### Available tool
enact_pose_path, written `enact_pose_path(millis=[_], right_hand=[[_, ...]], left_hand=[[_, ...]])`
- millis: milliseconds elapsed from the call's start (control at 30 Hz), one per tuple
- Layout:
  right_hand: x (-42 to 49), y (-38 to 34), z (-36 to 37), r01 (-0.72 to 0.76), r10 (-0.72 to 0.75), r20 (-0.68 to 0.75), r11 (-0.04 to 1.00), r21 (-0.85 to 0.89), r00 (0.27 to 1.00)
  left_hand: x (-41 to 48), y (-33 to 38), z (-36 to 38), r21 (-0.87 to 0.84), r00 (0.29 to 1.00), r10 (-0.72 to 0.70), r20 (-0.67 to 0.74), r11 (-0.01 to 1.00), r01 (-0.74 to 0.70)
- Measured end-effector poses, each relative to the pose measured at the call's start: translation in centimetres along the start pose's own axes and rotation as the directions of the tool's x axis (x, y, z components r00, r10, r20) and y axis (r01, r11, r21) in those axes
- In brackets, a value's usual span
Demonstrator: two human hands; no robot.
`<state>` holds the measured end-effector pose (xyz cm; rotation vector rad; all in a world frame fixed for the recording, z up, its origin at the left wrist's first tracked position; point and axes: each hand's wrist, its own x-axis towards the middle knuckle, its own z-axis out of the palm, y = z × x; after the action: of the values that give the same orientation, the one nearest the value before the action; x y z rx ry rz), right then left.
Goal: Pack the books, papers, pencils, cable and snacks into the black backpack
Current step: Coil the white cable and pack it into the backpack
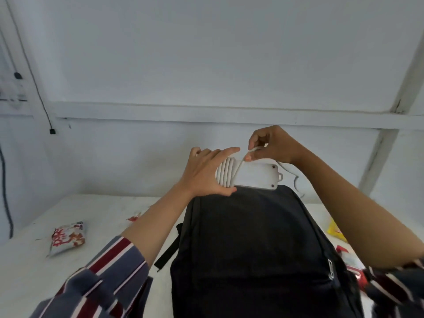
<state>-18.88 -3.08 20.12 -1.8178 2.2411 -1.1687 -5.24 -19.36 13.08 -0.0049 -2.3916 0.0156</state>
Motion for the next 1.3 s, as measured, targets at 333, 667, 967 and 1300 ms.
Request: enact_pose_path(millis=[333, 667, 967, 1300], right_hand=[[-0.4, 3.9, 2.2, -0.127, 0.08, 0.119, 0.872, 0.472, 0.99], [-5.3, 6.1, 3.6, -0.214, 0.192, -0.094, 0.89, -0.403, 0.977], [-5.2, 4.1, 5.3, 0.01, -0.107, -0.068, 0.6, -0.8, 0.992], [-5.8, 2.8, 3.7, -0.003, -0.078, -0.115, 0.817, -0.577, 0.99]], left_hand=[[1.5, 1.5, -0.4, 0.073, 0.982, 0.136, -0.133, 0.989, -0.127], [3.5, 1.4, -0.2, 0.009, 0.961, -0.209, -0.181, 0.977, 0.214], [4.7, 2.7, 2.0, 0.283, 0.946, -0.325, 0.0, 0.907, 0.312], [4.5, 2.4, 1.8, 0.241, 0.986, -0.154, 0.07, 0.961, 0.133]])
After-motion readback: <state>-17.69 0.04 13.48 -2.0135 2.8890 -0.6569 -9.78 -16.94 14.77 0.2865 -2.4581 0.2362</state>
